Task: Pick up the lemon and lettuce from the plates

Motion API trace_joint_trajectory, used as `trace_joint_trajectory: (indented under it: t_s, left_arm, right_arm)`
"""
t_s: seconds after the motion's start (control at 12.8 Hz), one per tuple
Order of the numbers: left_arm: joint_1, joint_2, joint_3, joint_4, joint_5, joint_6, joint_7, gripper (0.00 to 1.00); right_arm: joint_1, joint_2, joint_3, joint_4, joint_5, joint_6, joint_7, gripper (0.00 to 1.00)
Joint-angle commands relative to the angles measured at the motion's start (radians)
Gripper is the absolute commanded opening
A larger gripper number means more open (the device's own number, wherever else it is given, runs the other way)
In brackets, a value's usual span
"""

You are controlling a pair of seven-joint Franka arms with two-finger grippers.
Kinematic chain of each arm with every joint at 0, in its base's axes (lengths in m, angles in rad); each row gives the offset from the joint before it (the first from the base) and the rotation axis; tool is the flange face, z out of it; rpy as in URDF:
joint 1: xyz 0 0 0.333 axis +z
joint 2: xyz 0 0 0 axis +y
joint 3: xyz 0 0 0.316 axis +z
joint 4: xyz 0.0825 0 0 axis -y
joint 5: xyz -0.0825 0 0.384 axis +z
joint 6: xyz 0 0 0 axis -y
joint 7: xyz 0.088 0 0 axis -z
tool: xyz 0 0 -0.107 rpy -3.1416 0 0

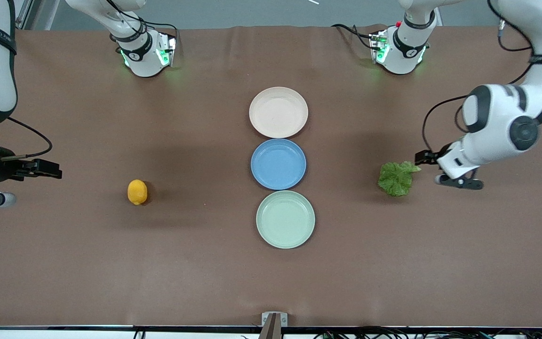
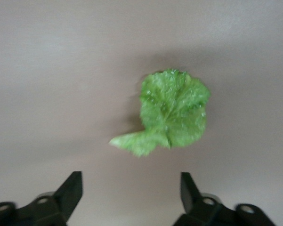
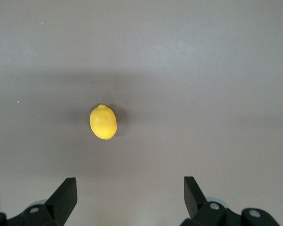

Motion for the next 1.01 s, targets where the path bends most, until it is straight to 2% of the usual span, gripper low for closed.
trace_joint_trajectory:
  t_s: [0.0,0.23,0.47,0.62,0.86,0.94]
  left_arm:
    - [0.011,-0.098,-0.007,0.122,0.014,-0.206,-0.002,1.0]
    - [0.017,-0.17,0.005,0.262,0.009,-0.369,-0.003,1.0]
    - [0.017,-0.181,0.022,0.404,0.005,-0.458,-0.003,1.0]
    - [0.014,-0.181,0.022,0.466,0.008,-0.489,-0.006,1.0]
    - [-0.004,-0.169,0.031,0.503,0.009,-0.489,-0.006,1.0]
    - [-0.047,-0.164,0.071,0.521,0.009,-0.488,-0.008,1.0]
  right_arm:
    - [-0.013,0.013,0.012,0.018,0.0,-0.067,0.002,1.0]
    - [-0.016,-0.019,0.012,0.0,0.008,-0.068,0.002,1.0]
    - [-0.01,-0.181,0.01,-0.214,0.009,0.035,0.004,1.0]
    - [-0.006,-0.295,0.01,-0.363,0.008,0.109,0.008,1.0]
    - [0.005,-0.358,0.012,-0.396,0.008,0.09,0.045,1.0]
    - [0.011,-0.373,0.012,-0.395,0.006,0.071,0.068,1.0]
